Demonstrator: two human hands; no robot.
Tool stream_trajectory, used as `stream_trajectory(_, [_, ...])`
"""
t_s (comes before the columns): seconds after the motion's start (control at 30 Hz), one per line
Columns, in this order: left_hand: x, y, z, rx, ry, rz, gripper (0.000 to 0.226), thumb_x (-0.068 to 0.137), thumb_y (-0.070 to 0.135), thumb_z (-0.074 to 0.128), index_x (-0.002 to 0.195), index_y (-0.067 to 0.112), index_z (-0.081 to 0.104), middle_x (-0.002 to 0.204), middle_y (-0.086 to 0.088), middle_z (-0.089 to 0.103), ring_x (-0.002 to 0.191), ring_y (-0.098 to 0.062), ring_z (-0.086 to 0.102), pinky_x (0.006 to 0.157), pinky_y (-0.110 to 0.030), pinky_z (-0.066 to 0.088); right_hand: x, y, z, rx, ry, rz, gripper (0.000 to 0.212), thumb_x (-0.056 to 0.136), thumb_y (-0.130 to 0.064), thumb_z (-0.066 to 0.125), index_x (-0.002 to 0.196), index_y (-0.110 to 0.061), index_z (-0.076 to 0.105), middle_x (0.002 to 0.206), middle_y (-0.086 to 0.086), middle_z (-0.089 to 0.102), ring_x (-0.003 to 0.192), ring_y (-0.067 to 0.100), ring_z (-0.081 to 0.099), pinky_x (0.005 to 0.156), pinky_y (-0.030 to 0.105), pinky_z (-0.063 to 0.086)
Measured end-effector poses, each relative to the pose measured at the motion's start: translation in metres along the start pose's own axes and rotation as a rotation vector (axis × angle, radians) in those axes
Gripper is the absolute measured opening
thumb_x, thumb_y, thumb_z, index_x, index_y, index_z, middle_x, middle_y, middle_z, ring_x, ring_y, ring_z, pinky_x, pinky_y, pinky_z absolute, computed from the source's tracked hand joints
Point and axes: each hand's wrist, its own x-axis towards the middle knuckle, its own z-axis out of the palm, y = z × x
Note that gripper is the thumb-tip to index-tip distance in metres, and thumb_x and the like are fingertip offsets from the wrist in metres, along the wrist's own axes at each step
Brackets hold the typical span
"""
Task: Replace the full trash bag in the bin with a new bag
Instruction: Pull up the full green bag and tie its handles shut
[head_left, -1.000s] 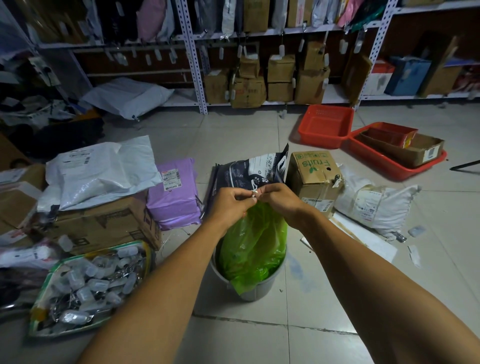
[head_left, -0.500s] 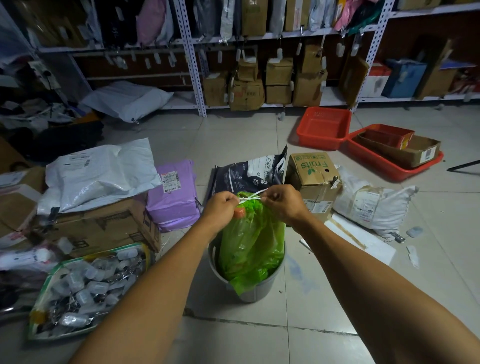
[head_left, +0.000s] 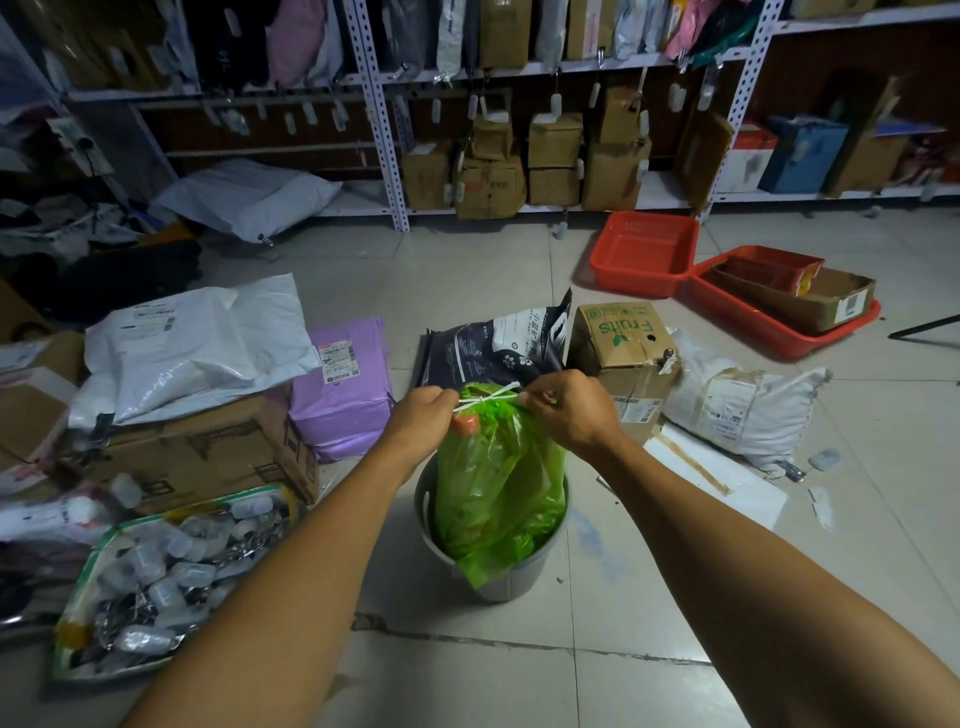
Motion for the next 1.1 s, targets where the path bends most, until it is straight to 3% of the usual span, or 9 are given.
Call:
stream_trajectory(0.2, [0.000,-0.001,-0.005,-0.017,-0.001,0.004,0.028,0.074,0.042,0.045,0.058,0.021,0.053,0.064,-0.004,0.053,0.065,-0.020,0.048,0.063,-0.037,0.038,-0.003,0.005,0.006,-0.043,0.033,0.064,0.021,0.093,-0.038,0.058,0.092,-0.023,0.073,0.090,-0.002,0.074,0.080,0.021,0.065,0.068,0.035,0.053])
stream_trajectory(0.3, [-0.002,0.001,-0.005,-0.044,0.000,0.000,0.037,0.081,0.034,0.047,0.048,0.022,0.055,0.056,0.003,0.053,0.064,-0.020,0.047,0.063,-0.035,0.037,-0.003,0.004,0.006,-0.032,0.033,0.107,0.022,0.094,-0.036,0.057,0.092,-0.022,0.073,0.090,-0.002,0.074,0.079,0.019,0.064,0.070,0.038,0.055])
stream_trajectory(0.53, [0.001,-0.005,-0.006,-0.031,-0.012,-0.002,0.027,0.077,0.038,0.048,0.064,0.017,0.058,0.065,-0.005,0.054,0.066,-0.020,0.048,0.063,-0.036,0.039,-0.007,0.005,0.007,-0.054,0.060,0.119,0.018,0.093,-0.026,0.059,0.095,-0.020,0.076,0.097,0.000,0.074,0.081,0.019,0.063,0.069,0.031,0.050])
stream_trajectory(0.6, [0.002,-0.008,-0.006,-0.039,-0.001,-0.010,0.029,0.072,0.043,0.046,0.067,0.016,0.058,0.068,-0.007,0.053,0.066,-0.020,0.048,0.063,-0.037,0.039,-0.007,0.004,0.009,-0.058,0.072,0.143,0.018,0.092,-0.026,0.060,0.095,-0.020,0.076,0.099,0.000,0.075,0.083,0.022,0.065,0.073,0.035,0.054])
stream_trajectory(0.77, [-0.003,-0.004,0.002,-0.109,0.011,-0.008,0.024,0.084,0.033,0.049,0.067,0.016,0.056,0.069,-0.007,0.053,0.067,-0.020,0.048,0.064,-0.036,0.039,-0.004,-0.013,0.014,-0.104,0.099,0.120,0.018,0.089,-0.017,0.059,0.092,-0.020,0.076,0.098,0.006,0.074,0.093,0.030,0.065,0.082,0.044,0.055])
stream_trajectory(0.83, [-0.004,-0.001,0.003,-0.194,0.036,0.014,0.024,0.085,0.033,0.055,0.069,0.016,0.061,0.069,-0.006,0.059,0.068,-0.020,0.054,0.064,-0.034,0.044,-0.003,-0.018,0.018,-0.149,0.096,0.074,0.020,0.091,-0.026,0.057,0.101,-0.022,0.073,0.108,0.008,0.068,0.105,0.034,0.057,0.089,0.047,0.051])
stream_trajectory(0.93, [-0.007,0.001,-0.003,-0.257,0.054,0.046,0.023,0.093,0.028,0.060,0.074,0.015,0.064,0.073,-0.007,0.064,0.064,-0.015,0.057,0.055,-0.024,0.043,-0.002,-0.022,0.024,-0.101,0.041,0.087,0.041,0.096,-0.040,0.049,0.133,-0.023,0.053,0.130,0.011,0.059,0.120,0.035,0.048,0.099,0.048,0.044])
stream_trajectory(1.0, [-0.009,0.001,-0.007,-0.290,0.011,0.045,0.019,0.095,0.026,0.060,0.081,0.015,0.065,0.077,-0.007,0.066,0.062,-0.012,0.058,0.047,-0.018,0.043,0.000,-0.026,0.027,-0.100,-0.014,0.048,0.051,0.096,-0.040,0.047,0.145,-0.029,0.038,0.142,0.010,0.051,0.131,0.034,0.041,0.107,0.051,0.038])
stream_trajectory(1.1, [-0.011,0.002,-0.014,-0.276,-0.024,0.061,0.015,0.094,0.025,0.062,0.086,0.014,0.067,0.079,-0.007,0.067,0.063,-0.013,0.059,0.050,-0.018,0.043,0.001,-0.037,0.028,-0.150,-0.090,-0.051,0.066,0.091,-0.029,0.052,0.151,-0.034,0.024,0.152,0.007,0.037,0.138,0.032,0.032,0.110,0.053,0.031])
